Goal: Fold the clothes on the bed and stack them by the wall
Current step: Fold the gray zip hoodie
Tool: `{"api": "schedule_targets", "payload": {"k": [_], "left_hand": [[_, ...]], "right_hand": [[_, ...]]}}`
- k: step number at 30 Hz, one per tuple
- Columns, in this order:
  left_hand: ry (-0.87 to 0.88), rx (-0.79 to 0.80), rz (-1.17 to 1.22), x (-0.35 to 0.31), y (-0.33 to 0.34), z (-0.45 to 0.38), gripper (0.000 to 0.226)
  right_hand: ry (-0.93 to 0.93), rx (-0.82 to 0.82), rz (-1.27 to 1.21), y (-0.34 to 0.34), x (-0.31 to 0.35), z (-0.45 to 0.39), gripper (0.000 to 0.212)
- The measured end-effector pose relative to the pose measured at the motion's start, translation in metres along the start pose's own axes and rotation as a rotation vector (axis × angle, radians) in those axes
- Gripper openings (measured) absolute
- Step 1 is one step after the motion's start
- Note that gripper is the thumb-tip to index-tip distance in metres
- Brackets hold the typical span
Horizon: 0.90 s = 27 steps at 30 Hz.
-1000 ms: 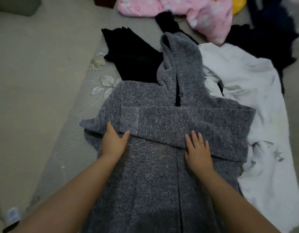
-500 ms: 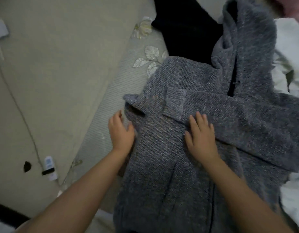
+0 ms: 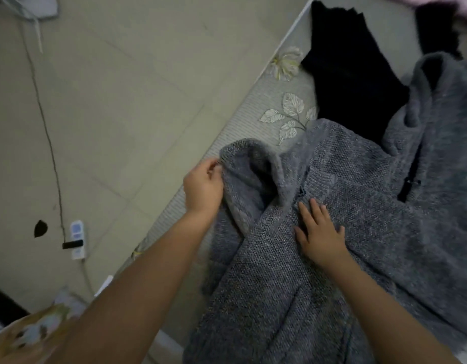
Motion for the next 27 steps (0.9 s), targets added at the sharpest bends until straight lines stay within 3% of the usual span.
{"api": "schedule_targets", "payload": {"k": [2,4,7,9,11,12,15,17,19,21,25,27], "left_hand": [[0.196,-0.183,-0.076,-0.038,-0.042,-0.033,0.021],[0.492,-0.206,-0.178,-0.078,-0.063,-0.047,0.018],[0.833,0.014,-0.414,-0.087,-0.044,-0.012,0.024],[0.837,0.142,-0.499,-0.052,-0.030,0.023,0.025],[0.758,0.210,-0.477,-0.011,-0.027,0.049,0.010],[0.713,0.211,-0.449,0.006,-0.027,0.057,0.006],[0.645,0.182,-0.428,0.032,-0.027,0.074,0.010],[0.649,0.205,-0.403,0.032,-0.024,0.083,0.022],[0.594,0.264,-0.356,0.037,-0.024,0.087,0.021],[0.363,0.247,-0.276,0.053,-0.034,0.080,0.021],[-0.033,-0.002,-0.324,0.091,-0.058,0.042,0.040],[-0.409,0.030,-0.368,0.124,-0.060,0.020,0.053]], "right_hand": [[0.021,0.053,0.052,-0.002,0.001,-0.001,0.060],[0.045,0.111,0.086,-0.005,0.005,-0.001,0.062],[0.063,0.112,0.138,-0.022,0.020,0.003,0.057],[0.017,-0.118,0.121,-0.047,0.038,0.007,0.044],[-0.115,-0.393,-0.001,-0.072,0.063,0.013,0.039],[-0.188,-0.444,-0.062,-0.077,0.075,0.015,0.045],[-0.456,-0.336,0.118,-0.062,0.117,0.011,0.074],[-0.596,-0.212,0.329,-0.042,0.136,0.011,0.066],[-0.596,-0.147,0.390,-0.027,0.132,0.008,0.053],[-0.548,-0.109,0.458,-0.016,0.118,0.010,0.049],[-0.491,-0.129,0.594,-0.001,0.103,0.025,0.061],[-0.437,-0.131,0.592,0.006,0.104,0.026,0.056]]}}
Point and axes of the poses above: each hand's wrist, its own z-axis away from the middle knuckle, its own y-axis out of the palm, x = y × z, the point moved 7 cm from there along -z, towards the middle knuckle, and after that the axes turned 2 degrees about x, right-handed, at the moved point
